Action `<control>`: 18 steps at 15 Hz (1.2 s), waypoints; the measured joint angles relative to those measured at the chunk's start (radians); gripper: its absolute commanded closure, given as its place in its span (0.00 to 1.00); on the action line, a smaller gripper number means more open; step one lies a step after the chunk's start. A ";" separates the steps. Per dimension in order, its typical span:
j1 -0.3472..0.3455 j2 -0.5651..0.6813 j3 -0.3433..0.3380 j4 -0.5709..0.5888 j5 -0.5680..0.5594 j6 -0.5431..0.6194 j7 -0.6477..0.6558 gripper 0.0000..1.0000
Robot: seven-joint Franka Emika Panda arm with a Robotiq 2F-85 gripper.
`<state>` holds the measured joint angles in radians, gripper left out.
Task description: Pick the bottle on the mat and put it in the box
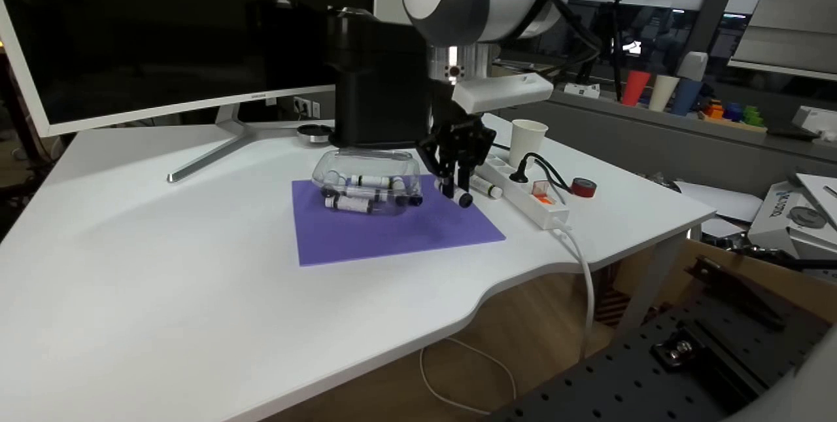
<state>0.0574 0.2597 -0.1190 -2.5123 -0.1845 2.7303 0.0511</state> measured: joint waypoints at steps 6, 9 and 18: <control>-0.008 -0.129 -0.012 0.002 -0.085 -0.065 0.017 0.93; -0.013 -0.119 -0.002 0.047 -0.113 -0.060 0.009 0.93; -0.009 0.059 0.078 0.230 -0.108 -0.054 -0.093 0.93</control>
<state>0.0480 0.3190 -0.0411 -2.2827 -0.2922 2.6761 -0.0423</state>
